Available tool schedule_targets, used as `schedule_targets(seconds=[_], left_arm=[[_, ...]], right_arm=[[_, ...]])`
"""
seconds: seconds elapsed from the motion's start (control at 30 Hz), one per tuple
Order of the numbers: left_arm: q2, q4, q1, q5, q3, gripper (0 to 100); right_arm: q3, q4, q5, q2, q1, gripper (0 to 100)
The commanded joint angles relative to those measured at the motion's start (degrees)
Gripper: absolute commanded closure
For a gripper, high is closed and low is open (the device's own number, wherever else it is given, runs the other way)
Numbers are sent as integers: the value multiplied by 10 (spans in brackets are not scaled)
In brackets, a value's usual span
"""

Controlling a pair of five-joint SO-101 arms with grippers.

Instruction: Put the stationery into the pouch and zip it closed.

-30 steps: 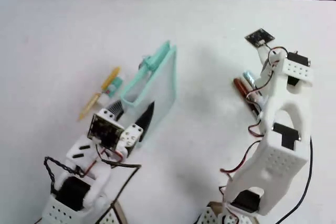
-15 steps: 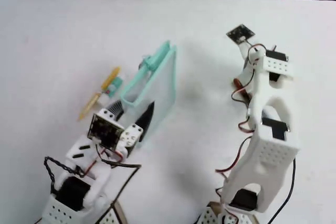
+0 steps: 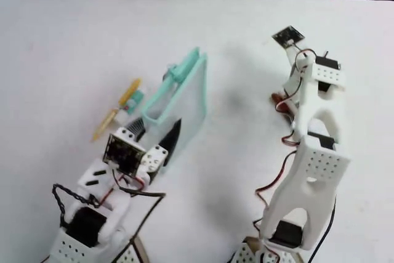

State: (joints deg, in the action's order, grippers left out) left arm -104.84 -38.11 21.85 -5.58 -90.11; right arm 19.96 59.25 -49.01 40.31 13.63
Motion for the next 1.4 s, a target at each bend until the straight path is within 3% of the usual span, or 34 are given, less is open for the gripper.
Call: schedule_targets(seconds=[0.0,0.4,0.57,0.87,1.17,1.37], left_arm=[[3,24,-3,-6,-9,842],[3,25,-7,-6,-10,842],[3,25,-7,-6,-17,842],[3,25,-7,-11,-21,842],[3,25,-32,-6,-18,842],[3,25,-31,-6,-21,842]], right_arm=[[44,49,0,-6,8,981],[336,398,7,-7,4,980],[369,395,94,-51,23,981],[223,394,102,-244,-5,981],[27,389,104,-514,-131,981],[-15,349,200,-680,-237,981]])
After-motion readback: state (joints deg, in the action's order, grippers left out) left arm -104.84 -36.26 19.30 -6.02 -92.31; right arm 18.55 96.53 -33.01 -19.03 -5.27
